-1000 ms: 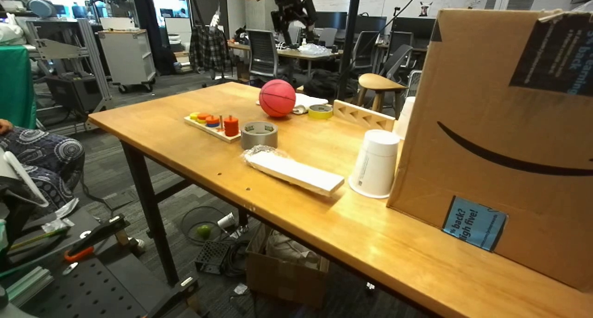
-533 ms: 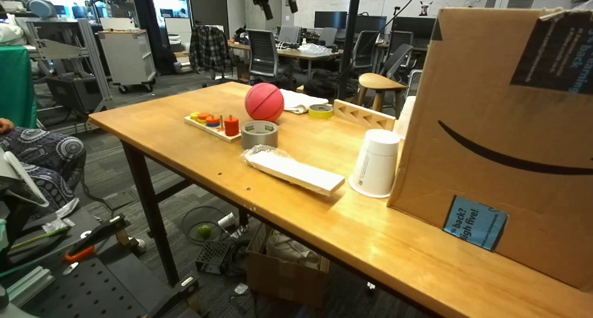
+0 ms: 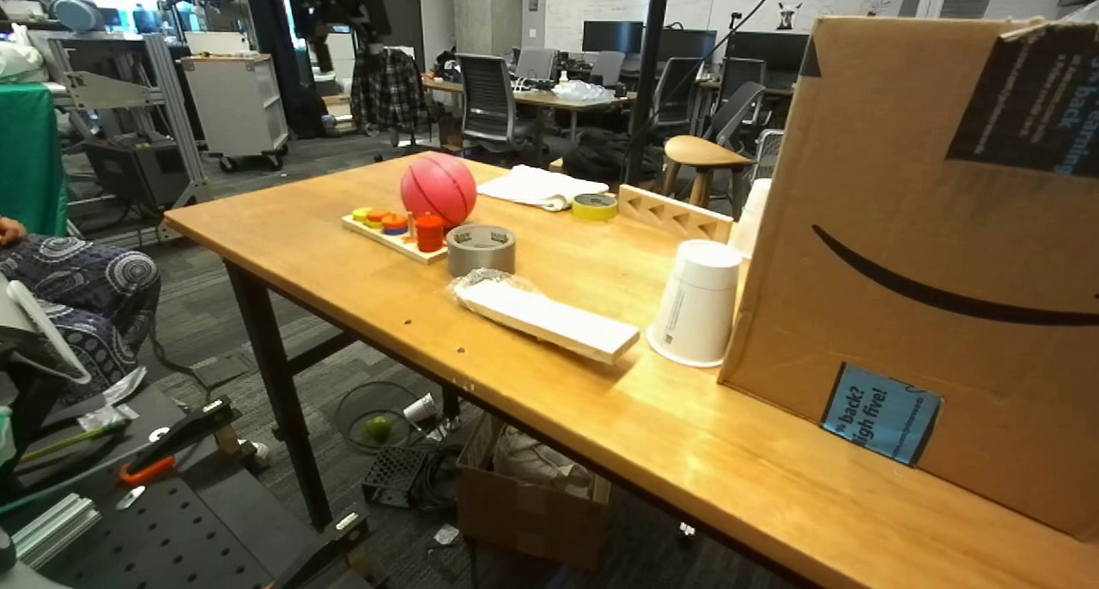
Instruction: Push the basketball to the right side of the table
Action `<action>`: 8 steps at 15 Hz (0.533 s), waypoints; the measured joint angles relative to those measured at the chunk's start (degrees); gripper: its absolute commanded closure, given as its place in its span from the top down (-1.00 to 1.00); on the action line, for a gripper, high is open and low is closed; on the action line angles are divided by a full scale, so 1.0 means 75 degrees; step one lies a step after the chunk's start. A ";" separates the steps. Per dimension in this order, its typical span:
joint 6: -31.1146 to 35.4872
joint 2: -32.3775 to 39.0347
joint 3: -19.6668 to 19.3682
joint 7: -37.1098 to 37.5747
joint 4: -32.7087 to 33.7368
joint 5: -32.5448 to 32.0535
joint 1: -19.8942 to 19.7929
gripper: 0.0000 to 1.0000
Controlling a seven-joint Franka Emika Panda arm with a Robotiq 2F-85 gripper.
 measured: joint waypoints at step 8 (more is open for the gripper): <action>0.0257 -0.0073 0.1031 -0.0091 -0.1201 0.0710 0.0467 1.00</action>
